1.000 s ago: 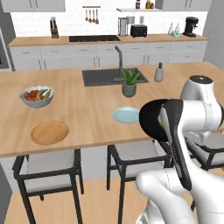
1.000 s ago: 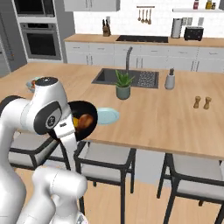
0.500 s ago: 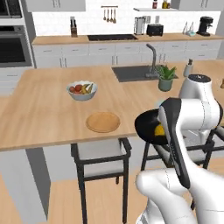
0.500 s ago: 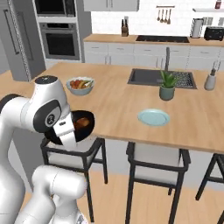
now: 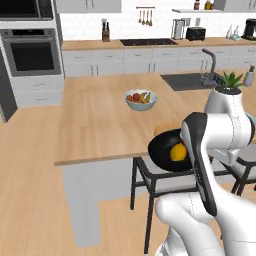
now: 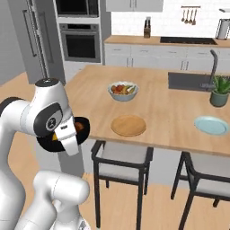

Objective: Pick the chicken drumstick and lemon from their plates and place them in the bowl. Then put the bowl in the fridge.

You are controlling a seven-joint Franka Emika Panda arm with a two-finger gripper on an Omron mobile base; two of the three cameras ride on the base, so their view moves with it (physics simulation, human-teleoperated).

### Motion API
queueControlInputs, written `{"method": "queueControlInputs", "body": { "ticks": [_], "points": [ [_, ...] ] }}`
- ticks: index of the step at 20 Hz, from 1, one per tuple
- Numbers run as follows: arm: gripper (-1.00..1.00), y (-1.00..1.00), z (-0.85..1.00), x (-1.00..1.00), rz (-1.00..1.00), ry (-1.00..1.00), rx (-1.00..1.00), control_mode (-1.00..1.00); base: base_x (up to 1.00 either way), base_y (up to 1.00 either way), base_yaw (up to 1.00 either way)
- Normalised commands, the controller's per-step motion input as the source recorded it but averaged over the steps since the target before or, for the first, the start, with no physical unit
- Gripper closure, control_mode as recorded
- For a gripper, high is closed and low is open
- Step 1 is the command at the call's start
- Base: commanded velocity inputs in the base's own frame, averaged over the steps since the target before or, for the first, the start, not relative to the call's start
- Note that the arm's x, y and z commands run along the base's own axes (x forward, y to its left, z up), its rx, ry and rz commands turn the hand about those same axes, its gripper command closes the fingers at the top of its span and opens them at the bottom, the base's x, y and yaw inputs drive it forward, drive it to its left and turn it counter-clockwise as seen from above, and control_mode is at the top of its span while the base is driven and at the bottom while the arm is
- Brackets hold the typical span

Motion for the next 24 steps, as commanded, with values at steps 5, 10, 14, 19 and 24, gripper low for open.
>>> {"method": "queueControlInputs", "body": {
  "ticks": [5,10,14,19,24],
  "points": [
    [1.0,0.0,0.0,0.0,0.0,0.0,0.0,1.0,-0.07,1.0,0.0],
    [1.0,0.0,0.0,0.0,0.0,0.0,0.0,1.0,-0.12,1.0,0.0],
    [1.0,0.0,0.0,0.0,0.0,0.0,0.0,1.0,-0.02,1.0,-0.03],
    [1.0,0.0,0.0,0.0,0.0,0.0,0.0,1.0,0.0,1.0,-0.04],
    [1.0,0.0,0.0,0.0,0.0,0.0,0.0,1.0,0.0,1.0,-0.06]
  ]
}}
